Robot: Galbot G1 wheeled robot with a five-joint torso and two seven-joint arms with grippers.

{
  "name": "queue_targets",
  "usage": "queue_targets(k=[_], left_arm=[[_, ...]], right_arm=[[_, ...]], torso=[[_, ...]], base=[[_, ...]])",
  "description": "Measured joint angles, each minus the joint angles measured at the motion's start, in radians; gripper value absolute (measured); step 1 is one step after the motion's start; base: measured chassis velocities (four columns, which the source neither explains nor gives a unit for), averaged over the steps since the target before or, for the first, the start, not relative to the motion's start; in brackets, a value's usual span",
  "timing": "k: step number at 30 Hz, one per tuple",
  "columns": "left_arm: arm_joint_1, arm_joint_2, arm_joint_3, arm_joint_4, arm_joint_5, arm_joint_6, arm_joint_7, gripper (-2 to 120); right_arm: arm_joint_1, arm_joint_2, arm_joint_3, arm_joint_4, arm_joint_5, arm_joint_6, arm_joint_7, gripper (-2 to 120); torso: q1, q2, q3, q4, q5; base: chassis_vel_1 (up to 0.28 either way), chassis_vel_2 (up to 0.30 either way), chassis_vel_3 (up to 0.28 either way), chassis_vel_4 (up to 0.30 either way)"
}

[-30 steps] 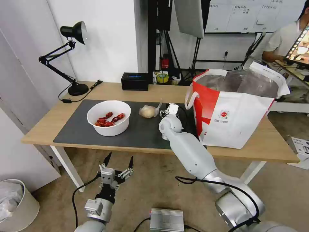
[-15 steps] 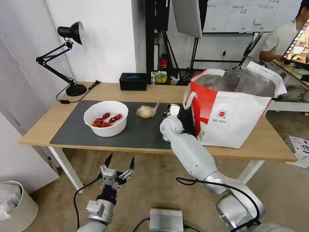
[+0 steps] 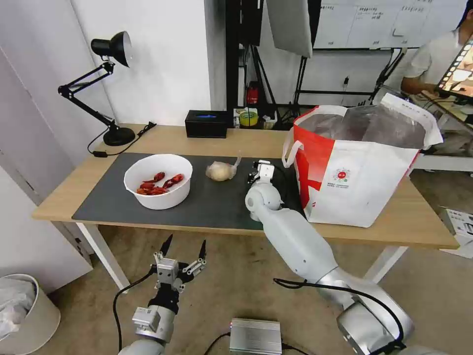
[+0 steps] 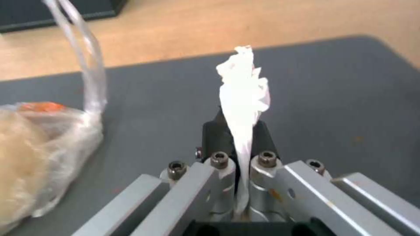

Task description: Pick up the trash from the table and place it into the takeout bag.

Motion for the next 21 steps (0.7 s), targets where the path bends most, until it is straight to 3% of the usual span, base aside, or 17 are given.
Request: queue_targets(k=[10,21], left_arm=[[-0.001,-0.001,0.0,0.004,0.003,-0.002,0.0,100],[-0.007,-0.015,-0.01,0.003,0.002,-0.002,0.0,100]], right_arm=[[-0.043,-0.073,-0.046,0.138,-0.04,0.049,-0.052,0],[-0.175,-0.224,-0.084,0.405,-0.122,0.134,-0.121,0]], torso=[[0.0,0.0,0.0,-0.0001,-0.0003],[0.0,0.0,0.0,-0.0002,-0.0001]], base=[[0.0,0.0,0.0,0.0],[0.0,0.0,0.0,0.0]])
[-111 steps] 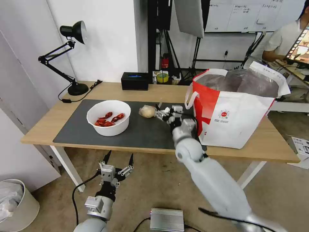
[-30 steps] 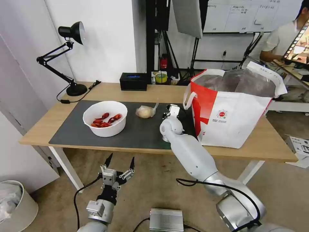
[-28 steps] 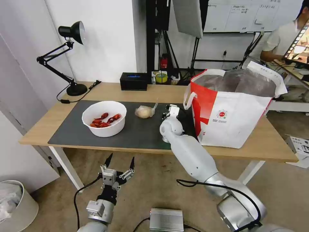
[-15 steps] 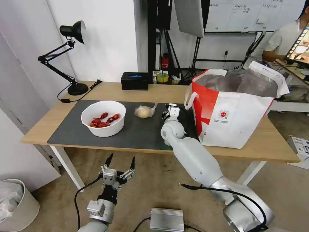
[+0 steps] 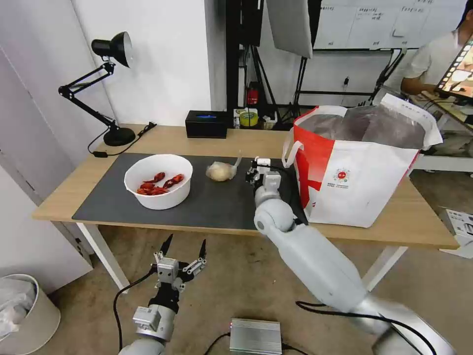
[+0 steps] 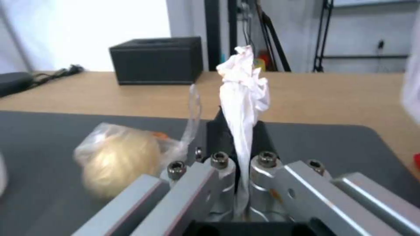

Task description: Pick up the trash from the table and place it into the takeout bag.

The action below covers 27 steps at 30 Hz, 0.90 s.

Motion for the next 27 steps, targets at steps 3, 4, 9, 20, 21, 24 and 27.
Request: queue_targets(k=[3,4,9,20,21,24,27], left_arm=[[0.0,-0.002,-0.007,0.003,-0.005,0.0,0.0,100],[0.0,-0.003,-0.01,0.004,-0.007,0.0,0.0,100],[0.013,-0.007,-0.017,-0.013,-0.01,0.0,0.0,100],[0.024,-0.025,-0.001,-0.023,-0.007,0.0,-0.001,100],[0.024,-0.027,0.003,-0.02,-0.007,0.0,-0.001,100],[0.019,-0.028,0.009,-0.014,-0.005,0.0,-0.001,100],[0.013,-0.03,0.015,-0.009,-0.004,0.0,-0.001,100]], right_arm=[[-0.047,-0.036,0.009,0.047,-0.036,0.038,-0.037,0],[-0.075,-0.055,0.018,0.072,-0.054,0.06,-0.054,0],[-0.226,-0.131,0.099,0.189,-0.13,0.135,-0.117,0],[-0.594,-0.258,0.395,0.398,-0.29,0.304,-0.281,0],[-0.628,-0.26,0.417,0.415,-0.298,0.318,-0.288,0],[-0.67,-0.261,0.445,0.441,-0.309,0.335,-0.296,0],[-0.701,-0.257,0.46,0.465,-0.319,0.349,-0.299,0]], torso=[[0.0,0.0,0.0,0.0,0.0],[0.0,0.0,0.0,0.0001,0.0],[0.0,0.0,0.0,0.0,0.0002],[0.0,0.0,0.0,-0.0003,-0.0001],[0.0,0.0,0.0,-0.0004,0.0],[0.0,0.0,0.0,-0.0001,-0.0001],[0.0,0.0,0.0,-0.0001,-0.0001]], base=[[0.0,0.0,0.0,0.0],[0.0,0.0,0.0,0.0],[0.0,0.0,0.0,0.0],[0.0,0.0,0.0,0.0],[0.0,0.0,0.0,0.0],[0.0,0.0,0.0,0.0],[0.0,0.0,0.0,0.0]])
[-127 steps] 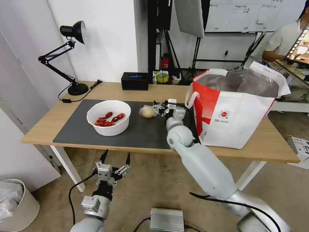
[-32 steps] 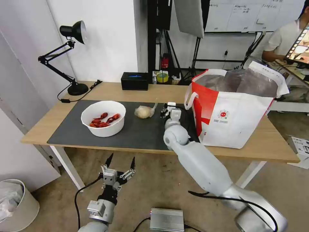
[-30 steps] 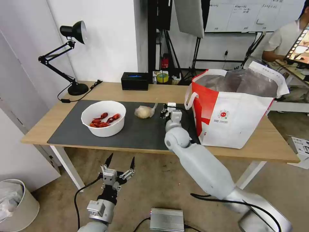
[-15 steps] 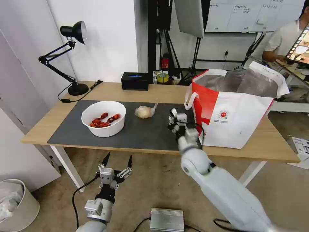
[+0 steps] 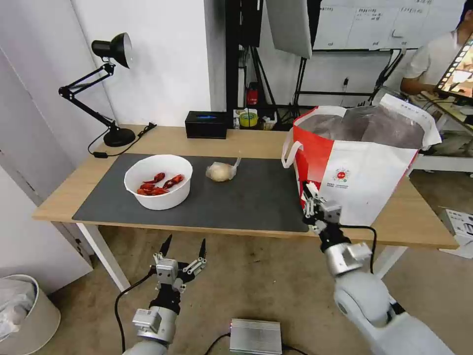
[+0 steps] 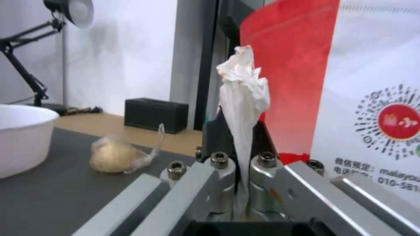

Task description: Pick up the trash from the table and place it into the takeout bag.

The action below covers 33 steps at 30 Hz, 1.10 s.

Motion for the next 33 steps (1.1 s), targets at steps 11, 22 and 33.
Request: queue_targets(k=[11,22,33], left_arm=[[-0.001,0.012,-0.005,-0.004,-0.004,0.001,0.0,100],[0.0,0.014,-0.007,-0.008,-0.008,-0.007,0.0,100],[-0.008,0.006,0.008,-0.002,-0.005,-0.007,0.001,100]], right_arm=[[-0.021,0.003,0.045,0.094,-0.013,0.045,-0.014,0],[0.045,-0.041,0.145,0.128,0.033,0.04,0.036,0],[0.219,-0.18,0.259,0.073,0.242,-0.11,0.056,0]], torso=[[0.0,0.0,0.0,0.0001,-0.0002],[0.0,0.0,0.0,0.0001,-0.0001],[0.0,0.0,0.0,0.0001,0.0]], base=[[0.0,0.0,0.0,0.0],[0.0,0.0,0.0,0.0],[0.0,0.0,0.0,0.0]])
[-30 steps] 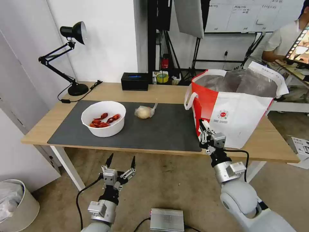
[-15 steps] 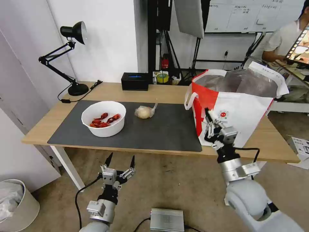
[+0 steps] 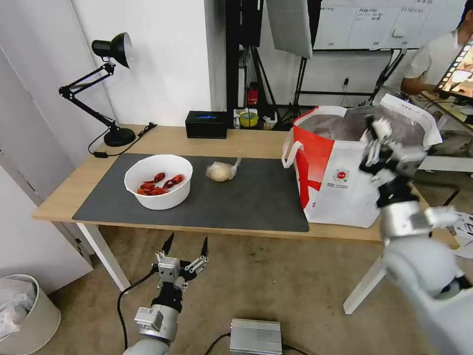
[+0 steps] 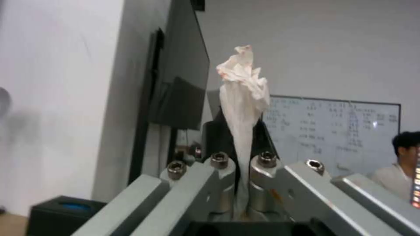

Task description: Pick up the trash from the table and place it into the takeout bag.

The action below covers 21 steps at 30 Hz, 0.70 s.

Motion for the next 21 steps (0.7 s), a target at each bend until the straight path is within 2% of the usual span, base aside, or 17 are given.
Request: queue_targets(k=[2,3,6,12,14,21], left_arm=[[0.0,-0.003,0.003,0.0,0.001,0.0,0.0,100],[0.0,-0.003,0.003,0.0,0.001,0.0,0.0,100],[0.004,-0.009,0.005,-0.004,0.002,0.0,0.0,100],[0.006,-0.012,0.004,-0.007,0.002,0.0,0.001,100],[0.005,-0.01,-0.002,-0.008,0.001,0.0,0.001,100],[0.005,-0.005,-0.006,-0.009,-0.002,0.0,0.001,100]], right_arm=[[0.065,-0.039,-0.004,-0.024,0.055,-0.062,0.009,0],[0.065,-0.039,-0.004,-0.024,0.055,-0.062,0.009,0],[0.173,-0.085,-0.058,-0.067,0.143,-0.155,0.039,0],[0.254,-0.108,-0.12,-0.102,0.21,-0.239,0.064,0],[0.326,-0.12,-0.16,-0.14,0.274,-0.293,0.074,0],[0.458,-0.147,-0.223,-0.217,0.361,-0.339,0.082,0]], torso=[[0.0,0.0,0.0,0.0,-0.0001],[0.0,0.0,0.0,0.0,-0.0001],[0.0,0.0,0.0,0.0001,-0.0002],[0.0,0.0,0.0,0.0001,0.0001],[0.0,0.0,0.0,0.0001,0.0001],[0.0,0.0,0.0,0.0001,-0.0001]], base=[[0.0,0.0,0.0,0.0],[0.0,0.0,0.0,0.0],[0.0,0.0,0.0,0.0],[0.0,0.0,0.0,0.0],[0.0,0.0,0.0,0.0],[0.0,0.0,0.0,0.0]])
